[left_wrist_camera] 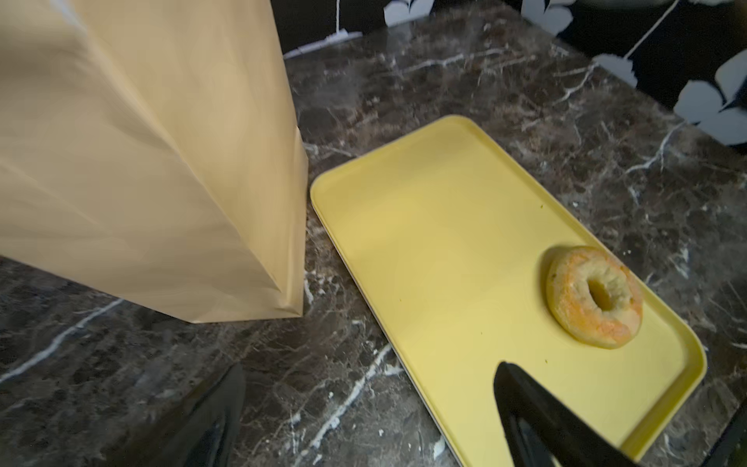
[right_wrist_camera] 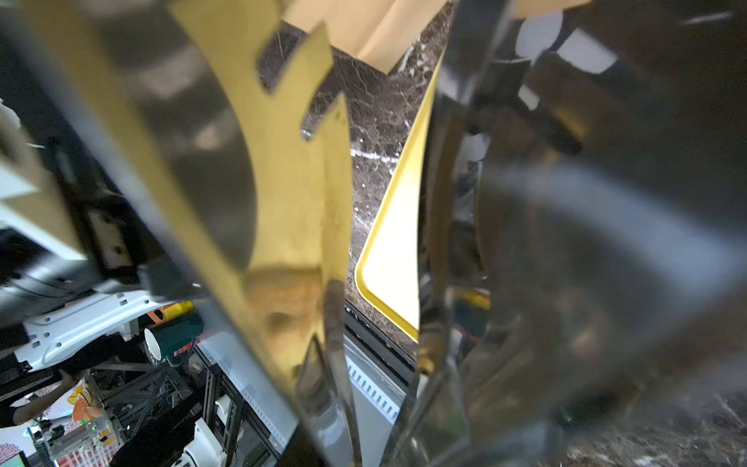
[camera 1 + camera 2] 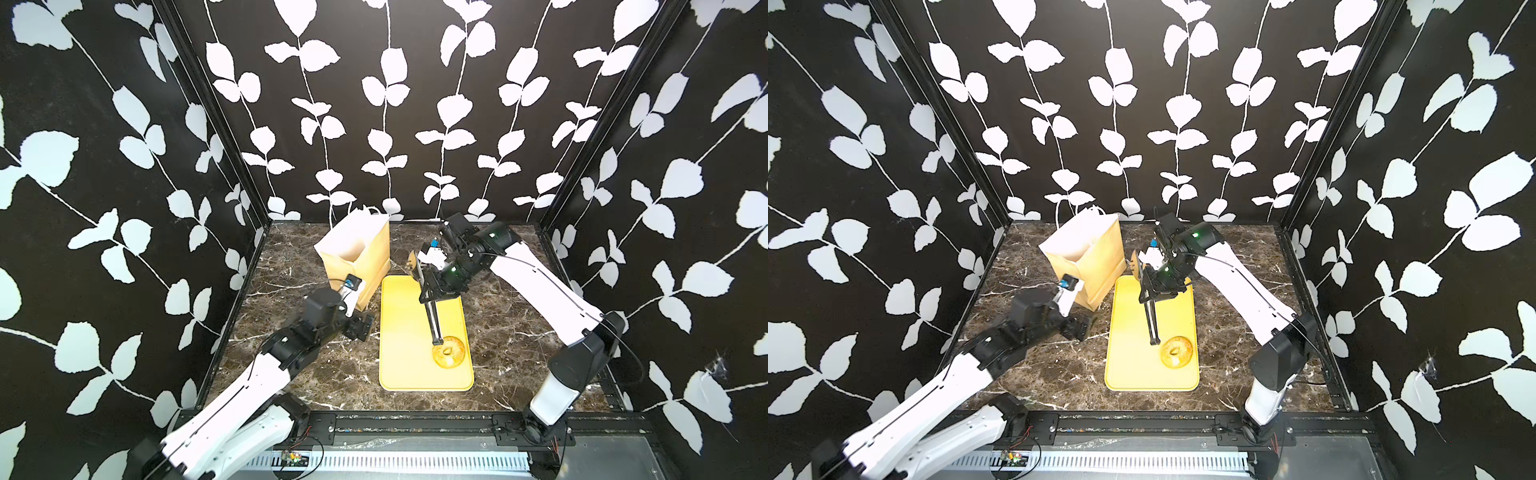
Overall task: Pack bread into a paper bag
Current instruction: Adjust the clamp.
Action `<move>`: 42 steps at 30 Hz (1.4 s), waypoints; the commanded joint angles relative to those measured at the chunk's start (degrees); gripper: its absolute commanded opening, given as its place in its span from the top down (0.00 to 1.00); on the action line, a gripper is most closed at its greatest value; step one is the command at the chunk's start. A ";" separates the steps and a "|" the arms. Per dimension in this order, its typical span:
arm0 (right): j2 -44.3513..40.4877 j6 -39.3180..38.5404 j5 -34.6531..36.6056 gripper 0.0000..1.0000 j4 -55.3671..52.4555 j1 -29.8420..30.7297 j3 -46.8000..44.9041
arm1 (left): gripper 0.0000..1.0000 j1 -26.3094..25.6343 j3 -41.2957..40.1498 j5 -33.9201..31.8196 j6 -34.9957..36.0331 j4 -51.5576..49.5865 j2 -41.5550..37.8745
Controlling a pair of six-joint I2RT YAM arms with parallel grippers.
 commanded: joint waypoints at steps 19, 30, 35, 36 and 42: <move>0.78 7.15 0.26 0.74 14.11 -0.12 -1.65 | 0.02 -14.53 14.60 2.96 -2.23 7.97 20.27; 0.30 8.21 -0.18 0.72 17.38 -0.29 -6.16 | 0.01 -18.09 19.99 3.69 -0.45 8.94 23.28; -0.32 8.80 -0.97 0.69 19.06 -0.39 -7.08 | 0.02 -18.72 20.26 3.13 -0.23 8.98 23.33; -0.52 8.89 -1.08 0.68 19.42 -0.47 -7.29 | 0.02 -18.82 20.18 2.90 -0.06 9.02 23.19; -1.34 9.35 -1.70 0.67 20.82 -1.00 -8.27 | 0.02 -19.17 20.02 2.33 0.56 9.03 22.70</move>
